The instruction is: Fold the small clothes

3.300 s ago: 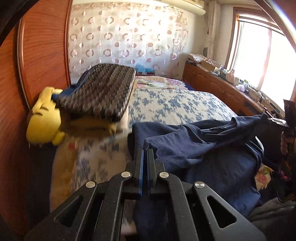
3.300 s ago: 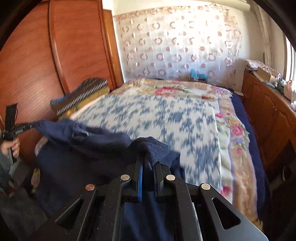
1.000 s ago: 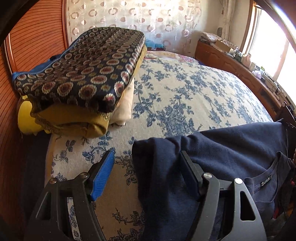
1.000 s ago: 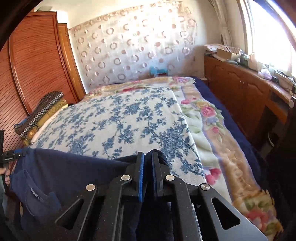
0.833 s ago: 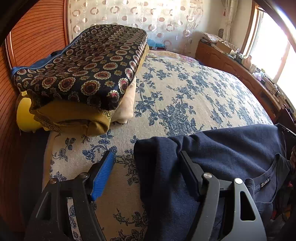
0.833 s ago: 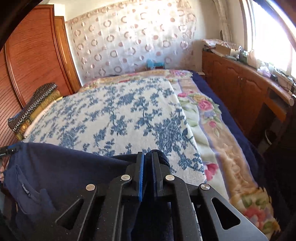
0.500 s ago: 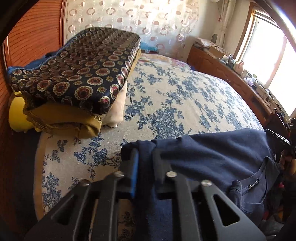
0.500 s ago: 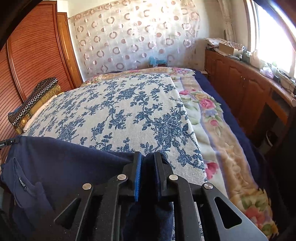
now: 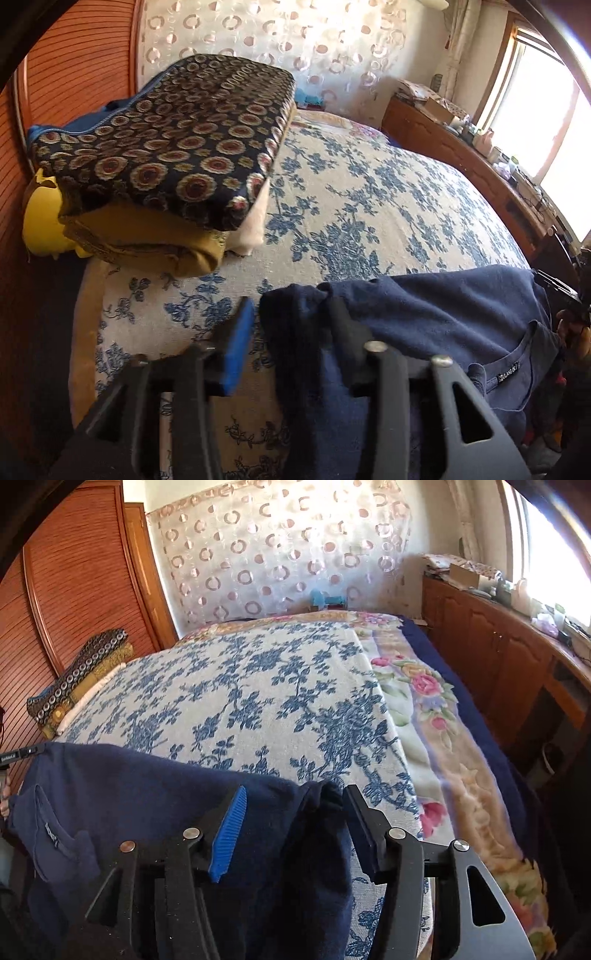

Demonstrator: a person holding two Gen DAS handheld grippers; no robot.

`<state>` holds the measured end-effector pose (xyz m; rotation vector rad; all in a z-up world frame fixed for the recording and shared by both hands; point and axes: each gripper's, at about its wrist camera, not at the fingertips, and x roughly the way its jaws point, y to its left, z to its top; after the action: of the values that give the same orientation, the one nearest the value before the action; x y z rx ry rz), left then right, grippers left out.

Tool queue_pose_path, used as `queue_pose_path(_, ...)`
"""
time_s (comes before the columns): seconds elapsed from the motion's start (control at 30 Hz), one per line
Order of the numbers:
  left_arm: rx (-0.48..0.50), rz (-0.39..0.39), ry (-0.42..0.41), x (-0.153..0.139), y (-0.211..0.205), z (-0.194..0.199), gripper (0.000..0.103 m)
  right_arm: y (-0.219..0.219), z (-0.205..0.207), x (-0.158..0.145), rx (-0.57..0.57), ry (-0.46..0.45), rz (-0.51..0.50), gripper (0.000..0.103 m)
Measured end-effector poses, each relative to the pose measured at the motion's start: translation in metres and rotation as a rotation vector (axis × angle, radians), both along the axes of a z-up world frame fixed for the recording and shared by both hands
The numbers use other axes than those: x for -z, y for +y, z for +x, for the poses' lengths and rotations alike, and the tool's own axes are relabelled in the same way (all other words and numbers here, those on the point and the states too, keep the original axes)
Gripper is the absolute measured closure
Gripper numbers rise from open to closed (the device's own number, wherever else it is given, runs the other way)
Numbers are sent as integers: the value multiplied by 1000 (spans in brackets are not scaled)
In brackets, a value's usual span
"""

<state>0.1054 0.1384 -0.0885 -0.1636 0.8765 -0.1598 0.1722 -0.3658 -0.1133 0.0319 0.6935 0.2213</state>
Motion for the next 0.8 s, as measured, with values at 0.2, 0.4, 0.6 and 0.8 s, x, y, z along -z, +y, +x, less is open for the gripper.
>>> queue_pose_path(0.2,12,45,41,9,-10,7,58,2,7,6,15,29,-40,42)
queue_pose_path(0.4,14,65,39,9,-12,7,58,-2,10,7,47,17,-51,39)
queue_pose_path(0.6,29,101,27,10,-19,7,61,-1,9,9,12,16,-41,39)
queue_pose_path(0.8,74,66,35,8,-24,7,89,9,3,9,-48,21,-68,64)
